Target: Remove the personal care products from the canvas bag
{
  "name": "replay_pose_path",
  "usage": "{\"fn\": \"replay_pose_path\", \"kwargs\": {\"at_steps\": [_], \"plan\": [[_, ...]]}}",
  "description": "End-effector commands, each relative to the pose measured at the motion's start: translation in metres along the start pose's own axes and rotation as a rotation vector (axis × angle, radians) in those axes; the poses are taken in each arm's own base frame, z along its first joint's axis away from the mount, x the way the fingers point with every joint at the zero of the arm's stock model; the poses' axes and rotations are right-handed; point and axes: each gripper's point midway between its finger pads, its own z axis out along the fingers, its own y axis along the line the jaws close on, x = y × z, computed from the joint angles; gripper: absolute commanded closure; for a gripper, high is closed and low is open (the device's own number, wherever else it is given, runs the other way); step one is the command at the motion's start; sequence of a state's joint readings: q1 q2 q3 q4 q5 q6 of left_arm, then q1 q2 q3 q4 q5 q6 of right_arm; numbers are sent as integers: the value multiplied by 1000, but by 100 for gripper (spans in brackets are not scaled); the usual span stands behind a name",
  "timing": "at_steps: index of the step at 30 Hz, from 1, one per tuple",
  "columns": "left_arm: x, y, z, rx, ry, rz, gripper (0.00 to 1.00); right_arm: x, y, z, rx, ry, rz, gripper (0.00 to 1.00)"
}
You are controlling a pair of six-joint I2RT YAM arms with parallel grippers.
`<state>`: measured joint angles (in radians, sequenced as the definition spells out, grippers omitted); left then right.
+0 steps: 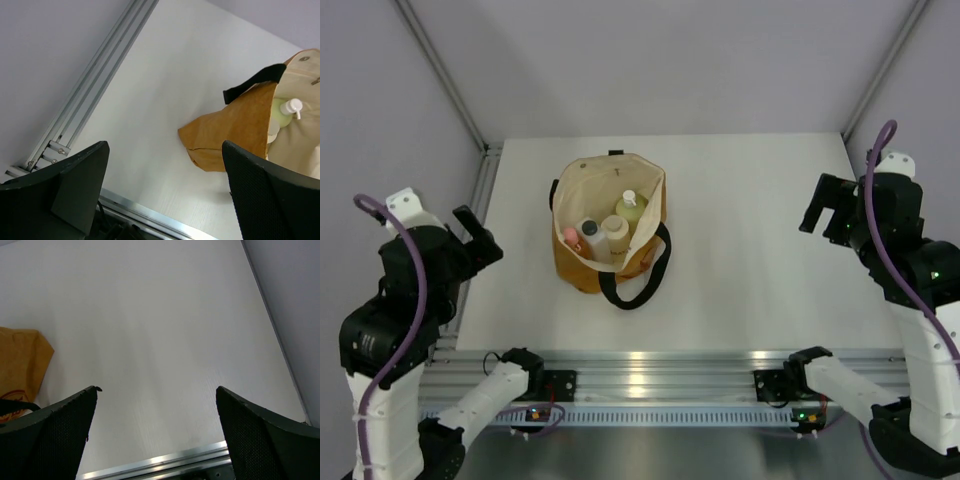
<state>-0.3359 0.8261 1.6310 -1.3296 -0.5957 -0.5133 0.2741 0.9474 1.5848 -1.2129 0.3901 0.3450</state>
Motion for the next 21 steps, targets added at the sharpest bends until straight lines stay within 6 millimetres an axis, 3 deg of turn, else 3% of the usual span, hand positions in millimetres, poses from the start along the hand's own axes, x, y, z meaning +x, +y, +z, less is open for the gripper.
{"fn": "replay_pose_path", "kwargs": {"at_steps": [1, 10, 13, 17, 18, 21], "plan": [[-34, 0, -16, 34, -122, -63, 1, -7, 0, -1, 15, -32, 41, 1], [-52, -39, -32, 219, -90, -155, 1, -14, 20, 6, -66, -47, 99, 1], [-32, -60, -25, 264, 27, -234, 1, -13, 31, 12, -99, -20, 105, 1], [26, -82, -2, 236, 286, -296, 1, -11, 41, 20, -123, 14, 99, 0], [50, -90, 5, 236, 377, -282, 1, -10, 45, 22, -135, 21, 99, 0], [70, -106, 11, 249, 492, -278, 1, 2, 61, 32, -197, 82, 79, 1]]}}
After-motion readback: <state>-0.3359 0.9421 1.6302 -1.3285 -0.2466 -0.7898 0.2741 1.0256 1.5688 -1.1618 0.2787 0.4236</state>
